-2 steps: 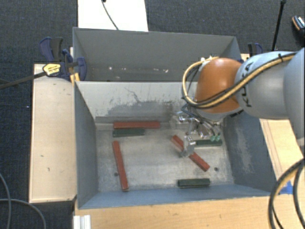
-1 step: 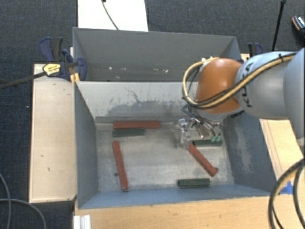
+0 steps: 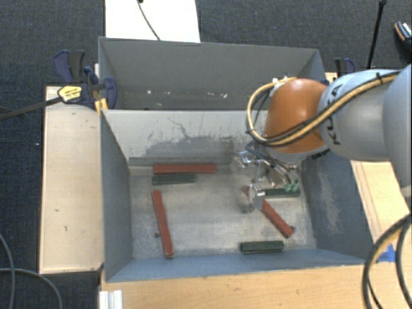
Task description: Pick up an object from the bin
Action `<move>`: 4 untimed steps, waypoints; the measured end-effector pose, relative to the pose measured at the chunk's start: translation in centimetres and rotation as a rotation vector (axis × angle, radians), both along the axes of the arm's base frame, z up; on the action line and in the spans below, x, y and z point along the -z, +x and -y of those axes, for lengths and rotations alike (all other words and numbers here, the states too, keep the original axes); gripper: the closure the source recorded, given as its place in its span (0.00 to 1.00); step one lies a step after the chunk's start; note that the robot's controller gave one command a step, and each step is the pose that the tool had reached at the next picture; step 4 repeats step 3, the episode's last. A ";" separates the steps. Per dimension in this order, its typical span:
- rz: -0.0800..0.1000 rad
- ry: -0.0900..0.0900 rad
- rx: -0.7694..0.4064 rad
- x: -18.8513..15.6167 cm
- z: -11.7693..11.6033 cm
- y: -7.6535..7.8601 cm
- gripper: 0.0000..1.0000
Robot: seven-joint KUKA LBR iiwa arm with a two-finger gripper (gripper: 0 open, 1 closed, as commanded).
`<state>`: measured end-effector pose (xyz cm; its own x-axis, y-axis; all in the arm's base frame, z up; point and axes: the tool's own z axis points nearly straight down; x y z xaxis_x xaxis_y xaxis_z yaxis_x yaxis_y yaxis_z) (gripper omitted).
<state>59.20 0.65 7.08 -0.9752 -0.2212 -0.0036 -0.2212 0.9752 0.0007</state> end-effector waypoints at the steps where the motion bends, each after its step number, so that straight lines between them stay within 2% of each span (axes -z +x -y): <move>1: -0.007 -0.004 0.108 0.1 7.2 -6.6 0.00; 2: -0.002 -0.001 0.101 0.0 6.8 -6.3 1.00; 3: 0.009 -0.002 0.063 -14.8 7.8 -3.4 1.00; 4: 0.009 -0.002 0.063 -14.8 7.8 -3.4 1.00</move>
Offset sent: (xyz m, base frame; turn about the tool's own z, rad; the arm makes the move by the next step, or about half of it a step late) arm -0.0635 -0.0676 -0.0008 0.0960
